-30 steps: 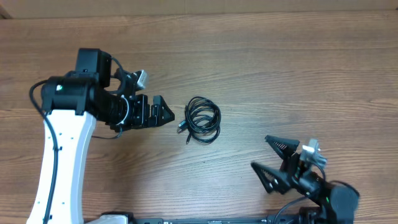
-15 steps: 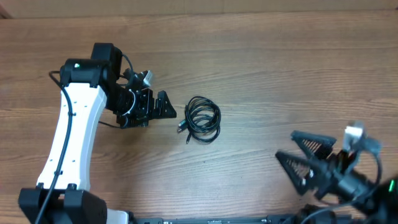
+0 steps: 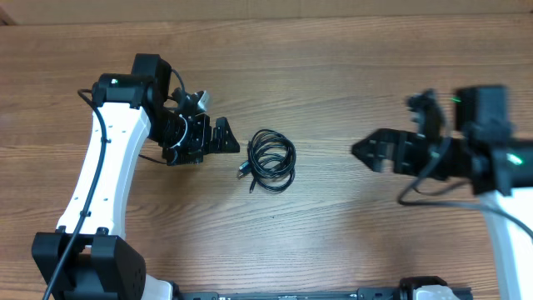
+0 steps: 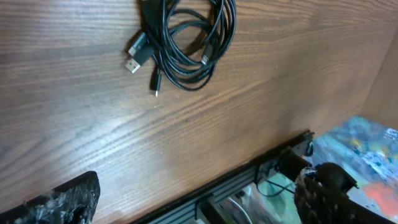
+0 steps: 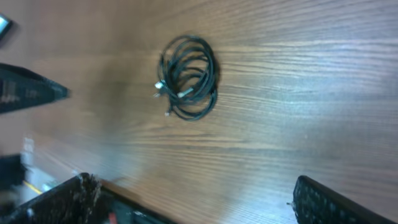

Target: Untangle cables

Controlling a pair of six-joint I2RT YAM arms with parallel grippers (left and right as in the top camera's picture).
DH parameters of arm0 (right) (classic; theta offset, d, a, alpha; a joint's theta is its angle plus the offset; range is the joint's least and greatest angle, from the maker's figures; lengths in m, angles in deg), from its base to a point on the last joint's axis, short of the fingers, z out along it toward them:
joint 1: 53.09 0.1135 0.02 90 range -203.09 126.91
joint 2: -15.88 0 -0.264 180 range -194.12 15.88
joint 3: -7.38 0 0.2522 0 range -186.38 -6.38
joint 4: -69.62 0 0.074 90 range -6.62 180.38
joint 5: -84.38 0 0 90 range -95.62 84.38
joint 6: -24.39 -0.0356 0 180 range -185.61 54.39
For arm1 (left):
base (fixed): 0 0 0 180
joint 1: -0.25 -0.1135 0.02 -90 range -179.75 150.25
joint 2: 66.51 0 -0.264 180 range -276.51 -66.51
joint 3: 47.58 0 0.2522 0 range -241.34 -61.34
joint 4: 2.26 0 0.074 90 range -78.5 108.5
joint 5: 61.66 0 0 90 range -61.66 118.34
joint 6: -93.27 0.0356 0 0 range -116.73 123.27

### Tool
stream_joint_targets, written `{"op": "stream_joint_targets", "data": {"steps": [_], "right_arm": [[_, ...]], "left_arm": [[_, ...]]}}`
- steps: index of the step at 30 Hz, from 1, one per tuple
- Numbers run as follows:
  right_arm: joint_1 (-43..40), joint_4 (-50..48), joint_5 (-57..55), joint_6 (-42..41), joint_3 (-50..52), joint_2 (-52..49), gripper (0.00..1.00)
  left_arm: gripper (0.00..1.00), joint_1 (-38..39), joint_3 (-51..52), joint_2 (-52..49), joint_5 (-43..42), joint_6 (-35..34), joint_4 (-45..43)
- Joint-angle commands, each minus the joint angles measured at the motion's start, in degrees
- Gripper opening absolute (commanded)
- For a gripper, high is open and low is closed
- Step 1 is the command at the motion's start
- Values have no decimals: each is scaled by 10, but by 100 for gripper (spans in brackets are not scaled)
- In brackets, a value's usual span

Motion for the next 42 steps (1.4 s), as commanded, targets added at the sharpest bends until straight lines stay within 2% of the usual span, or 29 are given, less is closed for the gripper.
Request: {"op": "stream_joint_targets", "data": {"steps": [1,6,8,15,17,19,24,34,35,38,42], "right_arm": [[97,-58,-82,-30,-16,-60,100],[149,-138,-32,-57,-16,-131,100],[163,-205,-27,-70,-14,-169,100],[206,-257,-30,-121,-9,-295,100],[212,-272,-30,-139,-9,-336,89],[214,-291,-30,-161,-9,-372,73],[214,-330,-30,-209,-9,-431,47],[219,-329,-79,-221,9,-456,46],[220,-329,-79,-221,9,-456,44],[221,-328,-79,-221,9,-456,22],[221,-332,-79,-223,17,-456,20]], "left_arm": [[99,8,-9,-5,45,-24,-10],[100,8,-9,-5,69,-42,-24],[100,8,-9,-5,73,-41,-25],[100,10,-9,-5,83,-41,-35],[100,10,-9,-5,95,-41,-36],[100,11,-9,-5,104,-41,-35],[100,11,0,-5,103,-42,-33],[100,11,6,-5,103,-42,-34],[100,11,6,-5,103,-42,-35],[100,12,6,-5,103,-42,-34],[100,18,6,-5,104,-44,-34]]}}
